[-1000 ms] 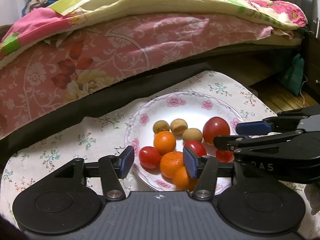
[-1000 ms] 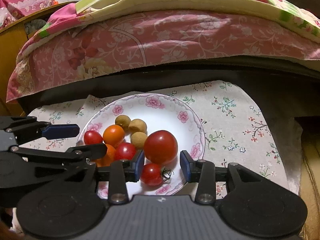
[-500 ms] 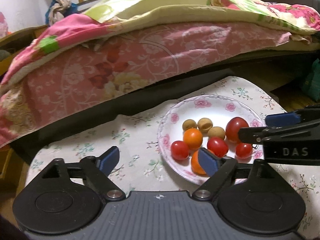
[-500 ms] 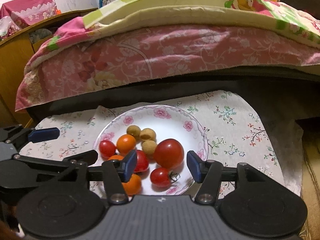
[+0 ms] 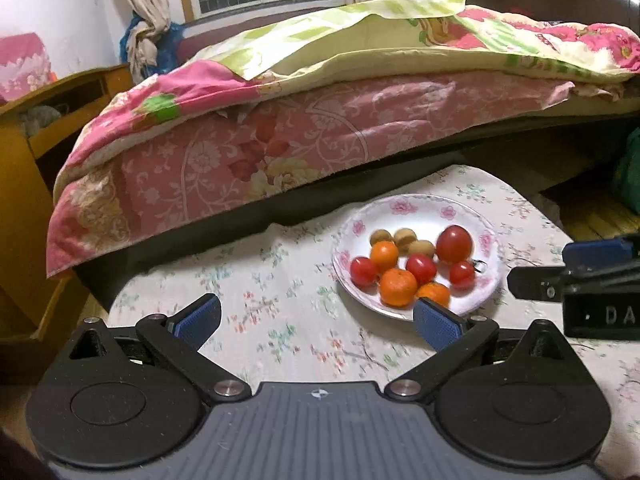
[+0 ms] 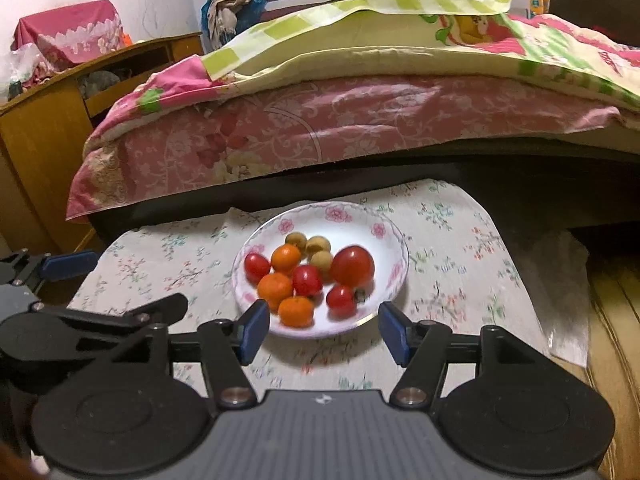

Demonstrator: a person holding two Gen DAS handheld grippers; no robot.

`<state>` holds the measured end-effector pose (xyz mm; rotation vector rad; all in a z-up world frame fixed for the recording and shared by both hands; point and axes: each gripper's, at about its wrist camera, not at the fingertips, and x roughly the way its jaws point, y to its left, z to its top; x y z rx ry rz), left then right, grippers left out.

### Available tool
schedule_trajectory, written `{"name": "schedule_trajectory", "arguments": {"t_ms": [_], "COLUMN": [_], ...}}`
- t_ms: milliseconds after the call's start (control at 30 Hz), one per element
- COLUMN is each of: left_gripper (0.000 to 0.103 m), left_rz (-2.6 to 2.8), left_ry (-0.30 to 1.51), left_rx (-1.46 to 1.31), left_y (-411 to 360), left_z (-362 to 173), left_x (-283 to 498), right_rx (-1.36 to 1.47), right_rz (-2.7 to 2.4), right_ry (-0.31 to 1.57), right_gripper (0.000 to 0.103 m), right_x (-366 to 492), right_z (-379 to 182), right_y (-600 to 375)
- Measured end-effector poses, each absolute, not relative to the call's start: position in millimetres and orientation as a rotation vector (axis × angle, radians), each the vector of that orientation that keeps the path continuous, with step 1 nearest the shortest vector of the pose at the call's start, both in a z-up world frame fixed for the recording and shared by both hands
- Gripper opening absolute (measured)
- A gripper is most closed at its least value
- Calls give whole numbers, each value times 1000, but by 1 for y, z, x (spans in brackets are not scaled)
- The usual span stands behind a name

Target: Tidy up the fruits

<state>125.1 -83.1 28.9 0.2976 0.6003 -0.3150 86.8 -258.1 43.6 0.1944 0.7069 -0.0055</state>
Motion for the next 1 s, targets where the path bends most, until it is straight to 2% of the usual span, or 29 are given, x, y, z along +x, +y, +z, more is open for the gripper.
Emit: {"name": "schedule_trajectory", "arguments": {"t_ms": [400, 767, 1000], "left_gripper": [103, 103, 103], "left_rz": [-307, -309, -291], "left_ry": [611, 746, 770], "left_rx": [273, 221, 221], "left_y": [-61, -43, -38], "left_z": [32, 15, 11], "left_x": [83, 62, 50], "right_rx": [195, 227, 236], "right_rz": [12, 13, 20], "right_ry": [684, 741, 763], "right_gripper": [66, 66, 66], "right_x": [34, 3, -7], "right_z": [55, 39, 34], "right_y": [-228, -217, -212]}}
